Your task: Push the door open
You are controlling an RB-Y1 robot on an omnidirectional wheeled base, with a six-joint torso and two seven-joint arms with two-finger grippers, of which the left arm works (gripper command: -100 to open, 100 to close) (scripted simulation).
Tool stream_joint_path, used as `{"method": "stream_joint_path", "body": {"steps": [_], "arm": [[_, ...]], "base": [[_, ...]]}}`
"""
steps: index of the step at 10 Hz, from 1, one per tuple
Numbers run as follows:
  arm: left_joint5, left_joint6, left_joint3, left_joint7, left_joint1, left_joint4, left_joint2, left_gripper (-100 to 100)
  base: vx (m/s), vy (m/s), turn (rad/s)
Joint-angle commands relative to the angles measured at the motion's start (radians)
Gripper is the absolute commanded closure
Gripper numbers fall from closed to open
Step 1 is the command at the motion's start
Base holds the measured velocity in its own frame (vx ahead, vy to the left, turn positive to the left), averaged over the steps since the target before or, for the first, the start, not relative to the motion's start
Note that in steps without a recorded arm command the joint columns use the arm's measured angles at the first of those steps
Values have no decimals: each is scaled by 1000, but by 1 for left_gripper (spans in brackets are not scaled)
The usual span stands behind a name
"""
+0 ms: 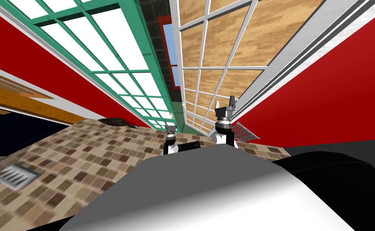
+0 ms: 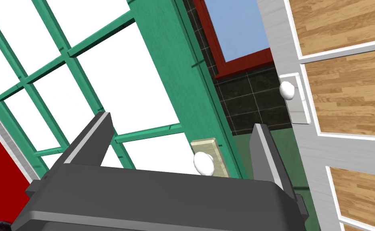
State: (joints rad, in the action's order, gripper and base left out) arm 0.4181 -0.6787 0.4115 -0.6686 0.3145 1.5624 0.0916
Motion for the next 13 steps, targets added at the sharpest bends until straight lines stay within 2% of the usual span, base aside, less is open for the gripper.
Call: {"method": "stream_joint_path", "body": {"steps": [1,13], "arm": [[18,-19,15,-26,-10,-40,3,-100],[184,-160,165,-244,-72,-343,18,-100]], "base": [[30,71,-69],[54,115,-118]]}}
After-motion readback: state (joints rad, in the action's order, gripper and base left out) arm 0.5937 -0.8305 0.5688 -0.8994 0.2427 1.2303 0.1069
